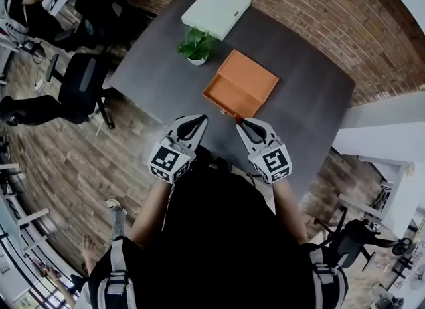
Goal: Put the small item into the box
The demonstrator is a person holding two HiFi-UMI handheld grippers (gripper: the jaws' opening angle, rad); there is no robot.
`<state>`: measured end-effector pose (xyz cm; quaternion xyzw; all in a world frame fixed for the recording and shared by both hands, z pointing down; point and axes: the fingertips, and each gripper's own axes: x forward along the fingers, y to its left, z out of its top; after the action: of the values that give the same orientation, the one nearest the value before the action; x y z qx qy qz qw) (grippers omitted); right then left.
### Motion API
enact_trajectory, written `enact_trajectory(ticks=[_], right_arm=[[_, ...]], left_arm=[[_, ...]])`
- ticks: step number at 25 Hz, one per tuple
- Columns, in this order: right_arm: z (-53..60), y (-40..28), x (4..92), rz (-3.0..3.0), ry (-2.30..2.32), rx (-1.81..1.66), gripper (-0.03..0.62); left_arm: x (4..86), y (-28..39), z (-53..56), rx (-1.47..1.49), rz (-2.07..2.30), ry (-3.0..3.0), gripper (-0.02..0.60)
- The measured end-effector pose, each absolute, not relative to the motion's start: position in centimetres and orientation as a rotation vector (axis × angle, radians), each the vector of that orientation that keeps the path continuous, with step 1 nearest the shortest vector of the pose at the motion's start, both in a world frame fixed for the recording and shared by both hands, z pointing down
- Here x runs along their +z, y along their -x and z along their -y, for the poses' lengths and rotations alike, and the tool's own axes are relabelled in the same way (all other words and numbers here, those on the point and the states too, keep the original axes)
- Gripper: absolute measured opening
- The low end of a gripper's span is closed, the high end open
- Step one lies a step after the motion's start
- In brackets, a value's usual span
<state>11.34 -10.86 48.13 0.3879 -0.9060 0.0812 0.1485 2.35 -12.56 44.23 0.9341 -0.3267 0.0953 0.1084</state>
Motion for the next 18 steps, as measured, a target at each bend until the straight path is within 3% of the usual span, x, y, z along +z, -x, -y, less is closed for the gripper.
enact_trajectory(ticks=[18], right_arm=[[18.9,-11.8,50.8,2.424,-1.365,0.390,0.066]], left_arm=[[45.4,-3.7,23.2,0.331,0.613,-2.833,0.023]])
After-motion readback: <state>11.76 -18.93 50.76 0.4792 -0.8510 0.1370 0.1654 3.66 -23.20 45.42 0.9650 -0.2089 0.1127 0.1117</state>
